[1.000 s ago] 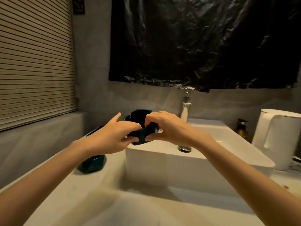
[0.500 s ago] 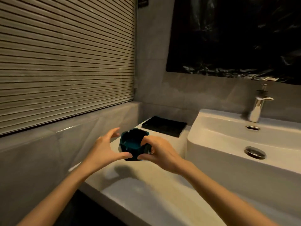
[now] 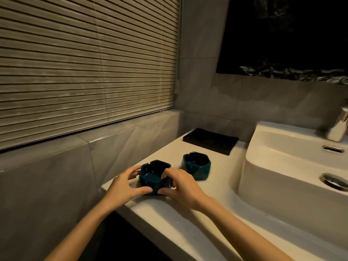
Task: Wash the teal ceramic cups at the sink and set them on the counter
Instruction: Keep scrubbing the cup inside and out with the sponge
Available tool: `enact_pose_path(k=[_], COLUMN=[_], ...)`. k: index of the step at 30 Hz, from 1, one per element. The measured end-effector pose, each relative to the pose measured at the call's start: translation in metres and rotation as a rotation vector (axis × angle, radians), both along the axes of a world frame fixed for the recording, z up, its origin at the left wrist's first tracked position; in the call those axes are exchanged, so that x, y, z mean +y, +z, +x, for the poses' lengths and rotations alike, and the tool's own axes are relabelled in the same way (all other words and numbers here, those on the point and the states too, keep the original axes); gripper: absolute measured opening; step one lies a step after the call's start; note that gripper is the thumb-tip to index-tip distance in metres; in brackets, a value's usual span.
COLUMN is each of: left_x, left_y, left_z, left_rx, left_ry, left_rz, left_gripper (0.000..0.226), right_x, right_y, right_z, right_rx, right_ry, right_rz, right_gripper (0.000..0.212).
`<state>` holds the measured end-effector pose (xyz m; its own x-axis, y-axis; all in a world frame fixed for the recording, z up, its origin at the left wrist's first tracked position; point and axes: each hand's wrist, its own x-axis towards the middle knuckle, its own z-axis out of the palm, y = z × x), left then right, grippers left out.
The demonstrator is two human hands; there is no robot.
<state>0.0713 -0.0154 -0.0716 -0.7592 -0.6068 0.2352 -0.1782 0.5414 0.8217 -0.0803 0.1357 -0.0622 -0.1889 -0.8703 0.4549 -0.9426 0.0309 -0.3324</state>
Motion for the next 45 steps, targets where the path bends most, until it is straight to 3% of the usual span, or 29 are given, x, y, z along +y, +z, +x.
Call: enact_pose_path(k=[2, 15, 19, 22, 25, 30, 39, 45], left_x=[-0.001, -0.007, -0.011, -0.012, -0.001, 0.018, -0.001, 0.0], left_y=[-0.003, -0.006, 0.009, 0.032, 0.053, 0.068, 0.039, 0.04], left_z=[0.001, -0.001, -0.002, -0.017, -0.05, -0.121, -0.198, -0.202], left_rx=[0.011, -0.052, -0.073, 0.037, 0.078, -0.007, -0.255, -0.296], left_ry=[-0.003, -0.016, -0.002, 0.02, -0.031, -0.165, -0.062, -0.035], left_rz=[0.021, 0.025, -0.003, -0.034, -0.047, 0.17, 0.596, 0.678], left_gripper=[0.086, 0.093, 0.098, 0.072, 0.05, 0.04, 0.029, 0.023], right_x=[-0.002, -0.01, 0.001, 0.016, 0.032, 0.04, 0.028, 0.034], right_y=[-0.003, -0.009, 0.006, 0.022, 0.025, 0.011, 0.01, 0.014], right_z=[0.0, -0.005, -0.014, -0.039, -0.069, -0.092, -0.1, -0.099], right_rx=[-0.003, -0.027, -0.046, -0.094, -0.073, 0.02, 0.148, 0.114], right_ry=[-0.002, -0.006, -0.026, -0.172, -0.342, -0.396, -0.335, -0.289], right_rz=[0.008, 0.067, 0.099, -0.02, 0.065, 0.261, 0.313, 0.253], right_gripper=[0.031, 0.032, 0.041, 0.036, 0.038, 0.045, 0.027, 0.02])
